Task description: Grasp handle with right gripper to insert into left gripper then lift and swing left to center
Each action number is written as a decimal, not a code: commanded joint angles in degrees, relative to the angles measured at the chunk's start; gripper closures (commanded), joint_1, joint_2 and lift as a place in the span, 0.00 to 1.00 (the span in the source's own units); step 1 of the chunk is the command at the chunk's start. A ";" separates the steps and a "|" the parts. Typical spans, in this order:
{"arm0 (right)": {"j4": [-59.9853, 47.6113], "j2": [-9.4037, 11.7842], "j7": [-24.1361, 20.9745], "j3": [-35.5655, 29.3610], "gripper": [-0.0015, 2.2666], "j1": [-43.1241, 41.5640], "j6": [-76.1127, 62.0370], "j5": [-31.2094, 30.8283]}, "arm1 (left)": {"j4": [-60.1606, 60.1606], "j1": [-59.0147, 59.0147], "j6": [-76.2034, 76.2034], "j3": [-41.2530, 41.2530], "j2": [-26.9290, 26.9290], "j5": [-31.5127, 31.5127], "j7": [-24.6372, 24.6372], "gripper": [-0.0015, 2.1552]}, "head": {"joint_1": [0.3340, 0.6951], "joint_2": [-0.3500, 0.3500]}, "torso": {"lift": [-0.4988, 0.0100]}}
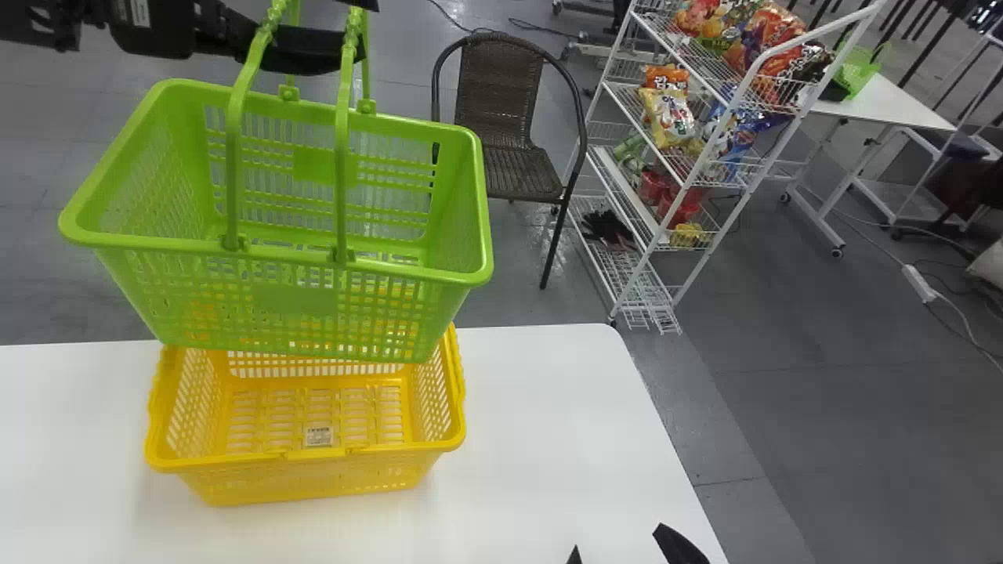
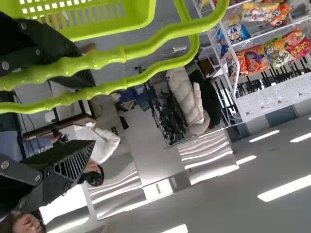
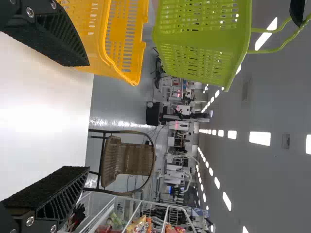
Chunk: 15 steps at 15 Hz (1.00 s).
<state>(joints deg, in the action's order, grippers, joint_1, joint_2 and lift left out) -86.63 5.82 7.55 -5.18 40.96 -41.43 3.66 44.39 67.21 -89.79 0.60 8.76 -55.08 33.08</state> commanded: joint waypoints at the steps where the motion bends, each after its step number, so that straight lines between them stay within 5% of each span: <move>1: 0.23 -0.02 0.00 0.00 0.02 0.00 -0.45 0.12 | -0.18 1.17 -0.24 1.33 0.64 1.46 0.67 0.97 | 1.00 0.06 | 0.98; 8: 1.20 0.07 0.00 0.00 0.02 -0.09 -1.85 0.99 | -0.27 2.31 -0.24 2.65 2.84 2.61 2.34 0.99 | 1.00 0.08 | 0.98; 15: 1.63 0.16 0.62 -0.62 0.02 0.18 -2.91 1.52 | -0.18 4.25 -0.24 5.73 18.04 3.75 7.70 0.99 | 1.00 0.21 | 0.98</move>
<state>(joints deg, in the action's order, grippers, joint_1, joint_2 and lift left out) -85.00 5.90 8.17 -5.75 41.13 -44.33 5.09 44.13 71.10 -89.79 6.10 23.01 -51.20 40.56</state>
